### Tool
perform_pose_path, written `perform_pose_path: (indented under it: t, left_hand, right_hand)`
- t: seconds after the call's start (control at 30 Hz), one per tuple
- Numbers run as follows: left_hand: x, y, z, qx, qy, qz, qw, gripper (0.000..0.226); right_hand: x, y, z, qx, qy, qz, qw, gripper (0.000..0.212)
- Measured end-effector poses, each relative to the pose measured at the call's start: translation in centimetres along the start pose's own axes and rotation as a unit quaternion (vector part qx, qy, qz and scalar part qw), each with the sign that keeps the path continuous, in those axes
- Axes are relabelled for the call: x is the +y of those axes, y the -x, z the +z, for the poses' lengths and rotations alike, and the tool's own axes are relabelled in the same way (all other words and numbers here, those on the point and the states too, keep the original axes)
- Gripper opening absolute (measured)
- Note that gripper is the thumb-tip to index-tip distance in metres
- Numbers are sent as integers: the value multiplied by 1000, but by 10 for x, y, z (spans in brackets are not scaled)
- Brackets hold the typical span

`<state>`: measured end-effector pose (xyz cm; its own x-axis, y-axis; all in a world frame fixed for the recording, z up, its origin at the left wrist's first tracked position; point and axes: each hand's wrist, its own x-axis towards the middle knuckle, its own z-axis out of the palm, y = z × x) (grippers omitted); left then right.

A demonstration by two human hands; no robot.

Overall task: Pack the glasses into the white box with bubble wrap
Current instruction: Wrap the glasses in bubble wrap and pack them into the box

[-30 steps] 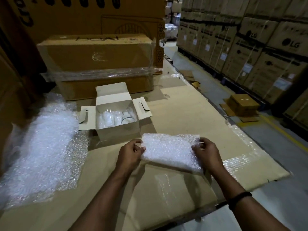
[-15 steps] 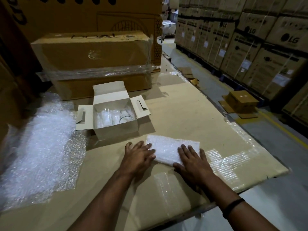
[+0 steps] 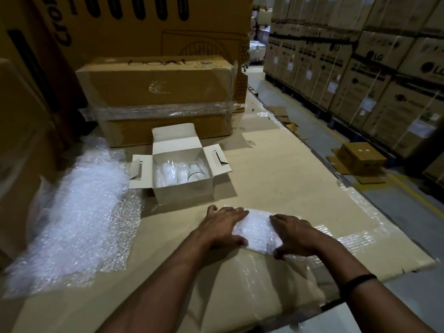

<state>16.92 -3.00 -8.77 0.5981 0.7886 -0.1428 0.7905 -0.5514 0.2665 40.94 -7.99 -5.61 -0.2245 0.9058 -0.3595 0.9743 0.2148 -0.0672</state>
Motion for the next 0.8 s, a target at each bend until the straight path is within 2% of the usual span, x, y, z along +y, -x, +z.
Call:
perform_pose_path:
  t: [0.1, 0.17, 0.2, 0.27, 0.33, 0.43, 0.53, 0.63, 0.7, 0.8]
  left_hand:
    - [-3, 7, -3, 20, -43, 16, 999, 102]
    - [-1, 12, -5, 21, -66, 9, 998, 99]
    - [-1, 15, -6, 23, -74, 4, 997, 92]
    - [-2, 23, -11, 50, -75, -1, 996, 61]
    - [-11, 34, -15, 113, -32, -17, 993, 35]
    - [-36, 58, -20, 216, 108, -57, 969, 16]
    - [-61, 81, -29, 252, 203, -115, 939, 8]
    - [-82, 98, -36, 265, 270, -156, 913, 23]
    - [-95, 106, -41, 258, 300, -144, 907, 29]
    - [-109, 114, -53, 251, 328, -78, 907, 31]
  right_hand:
    - [-9, 4, -3, -11, 22, 9, 1000, 101]
    - [-17, 2, -3, 0, 17, 17, 1000, 81]
    - [-22, 1, -3, 16, 9, 15, 1000, 63]
    - [-33, 1, -5, 56, -23, 0, 998, 30]
    - [-43, 0, -8, 103, -49, -29, 993, 15]
    - [-59, -3, -14, 140, -139, -61, 978, 6]
    - [-80, -8, -20, 144, -305, -95, 937, 16]
    - [-99, -21, -21, 151, -437, -98, 881, 14]
    - [-108, -34, -21, 196, -414, -82, 885, 11]
    - [-116, -49, -27, 281, -330, -42, 900, 6]
